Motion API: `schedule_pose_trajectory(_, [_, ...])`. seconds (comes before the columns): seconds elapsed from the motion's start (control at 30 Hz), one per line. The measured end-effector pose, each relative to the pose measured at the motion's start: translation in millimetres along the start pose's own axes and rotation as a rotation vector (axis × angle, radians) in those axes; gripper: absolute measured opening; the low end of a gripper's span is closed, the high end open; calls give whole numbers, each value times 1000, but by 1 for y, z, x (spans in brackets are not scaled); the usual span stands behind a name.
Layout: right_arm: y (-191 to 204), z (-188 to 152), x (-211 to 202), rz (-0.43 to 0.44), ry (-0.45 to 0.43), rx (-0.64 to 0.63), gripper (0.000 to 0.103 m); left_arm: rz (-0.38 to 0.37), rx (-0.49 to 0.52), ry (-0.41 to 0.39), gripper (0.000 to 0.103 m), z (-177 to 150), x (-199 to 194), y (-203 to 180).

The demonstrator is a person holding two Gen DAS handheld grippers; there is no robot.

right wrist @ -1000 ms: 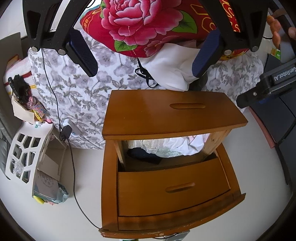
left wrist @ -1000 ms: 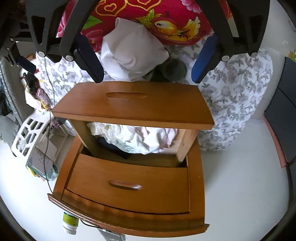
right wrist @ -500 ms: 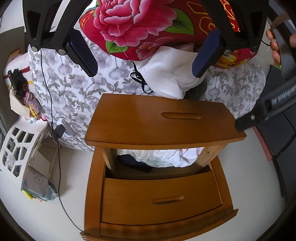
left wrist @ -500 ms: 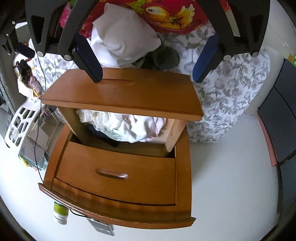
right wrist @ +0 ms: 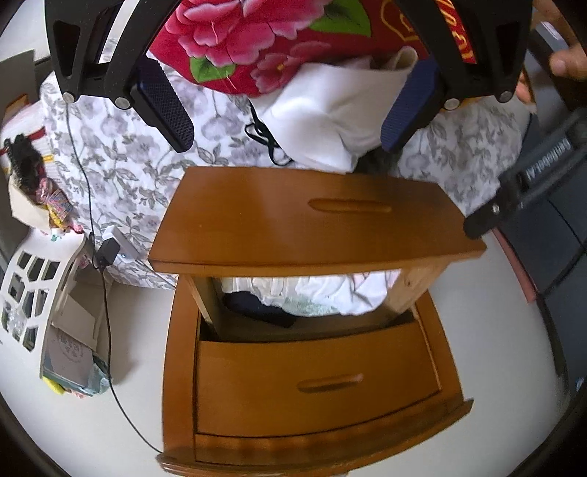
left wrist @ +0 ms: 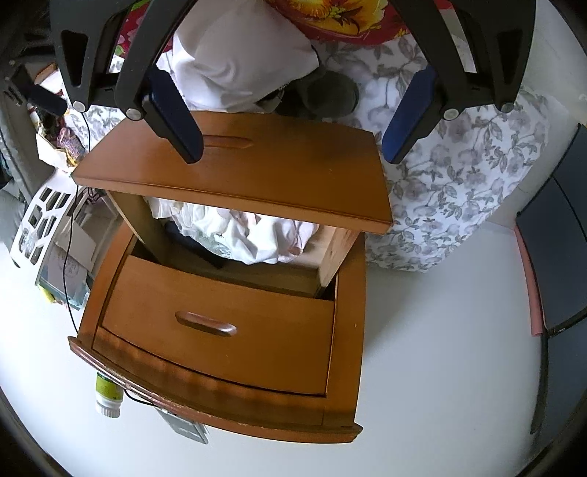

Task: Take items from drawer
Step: 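Withdraw the left gripper and bring the right gripper to the drawer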

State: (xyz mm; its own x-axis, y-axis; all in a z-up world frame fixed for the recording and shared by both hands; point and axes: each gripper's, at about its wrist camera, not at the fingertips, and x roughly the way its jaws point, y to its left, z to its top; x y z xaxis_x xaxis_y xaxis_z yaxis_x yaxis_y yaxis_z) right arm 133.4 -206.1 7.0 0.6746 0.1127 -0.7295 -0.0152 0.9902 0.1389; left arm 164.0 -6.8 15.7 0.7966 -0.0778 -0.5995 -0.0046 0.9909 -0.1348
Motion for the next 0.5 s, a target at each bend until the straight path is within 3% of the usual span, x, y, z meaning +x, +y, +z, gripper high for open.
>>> schedule_pose_trajectory(0.4, [11,21,14,-3,-16,-31,103,-32,-18,45,98,-3,14,14])
schedule_pose_trajectory(0.5, [15,27,16,-9,-31,-51,103,9,0,32,98,-4,15,17])
